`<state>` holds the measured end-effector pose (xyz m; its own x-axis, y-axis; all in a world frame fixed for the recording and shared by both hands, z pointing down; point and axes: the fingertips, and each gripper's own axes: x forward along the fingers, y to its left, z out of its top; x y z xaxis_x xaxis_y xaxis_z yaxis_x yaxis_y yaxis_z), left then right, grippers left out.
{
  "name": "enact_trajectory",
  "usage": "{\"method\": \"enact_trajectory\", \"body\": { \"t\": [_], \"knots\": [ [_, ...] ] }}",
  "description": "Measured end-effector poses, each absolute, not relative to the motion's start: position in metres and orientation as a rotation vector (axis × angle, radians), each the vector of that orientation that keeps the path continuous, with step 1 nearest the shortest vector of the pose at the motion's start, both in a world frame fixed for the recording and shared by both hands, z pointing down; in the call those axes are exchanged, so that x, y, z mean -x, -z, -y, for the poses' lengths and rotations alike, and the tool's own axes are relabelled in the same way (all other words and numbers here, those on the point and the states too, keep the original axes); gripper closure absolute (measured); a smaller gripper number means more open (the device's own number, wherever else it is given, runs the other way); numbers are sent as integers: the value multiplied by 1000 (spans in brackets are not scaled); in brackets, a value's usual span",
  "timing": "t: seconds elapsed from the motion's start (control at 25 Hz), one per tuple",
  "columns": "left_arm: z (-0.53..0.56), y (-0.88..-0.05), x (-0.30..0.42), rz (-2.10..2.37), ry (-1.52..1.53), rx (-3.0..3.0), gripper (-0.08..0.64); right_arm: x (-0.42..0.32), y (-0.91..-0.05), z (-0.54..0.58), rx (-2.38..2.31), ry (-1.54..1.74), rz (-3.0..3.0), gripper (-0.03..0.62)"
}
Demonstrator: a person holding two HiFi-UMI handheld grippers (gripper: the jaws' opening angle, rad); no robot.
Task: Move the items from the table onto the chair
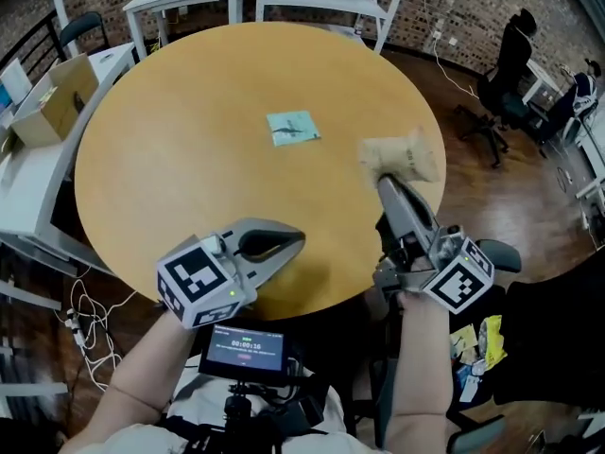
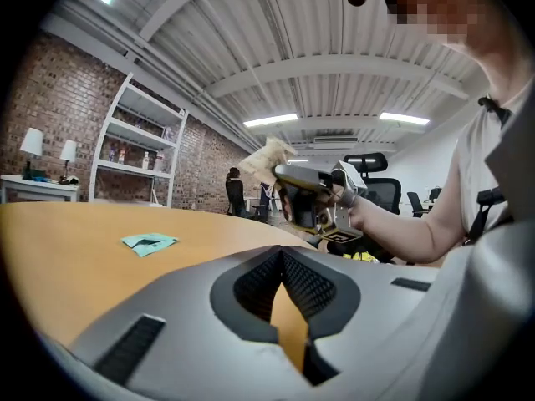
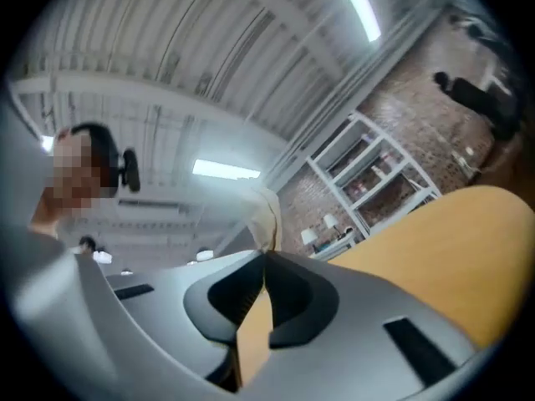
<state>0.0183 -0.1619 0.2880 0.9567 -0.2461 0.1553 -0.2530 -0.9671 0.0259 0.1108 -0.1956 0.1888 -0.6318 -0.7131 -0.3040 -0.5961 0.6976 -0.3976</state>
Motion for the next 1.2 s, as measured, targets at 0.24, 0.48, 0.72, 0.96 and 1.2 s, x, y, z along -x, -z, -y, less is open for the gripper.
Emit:
{"method": "enact_trajectory", "body": {
  "t": [0.24,0.48,0.72,0.96,1.2],
  "knots": [
    [151,-287,-66,317,-238,-3066,549,-155,-192,149,920,431,-2334,586],
    [121,-285,-121,188,-244,-3083,549,-215,-198,104,839,511,-2095,586],
    [92,-283,-175,24,-257,-3095,549,-276,-215,53,942,479,-1927,586],
    [59,-284,-227,-107,-261,-3103,549,-318,-233,9,1023,461,-1865,586],
    [27,-292,-268,-272,-306,-3088,548,-354,-252,-23,1300,382,-1835,586]
  ]
}}
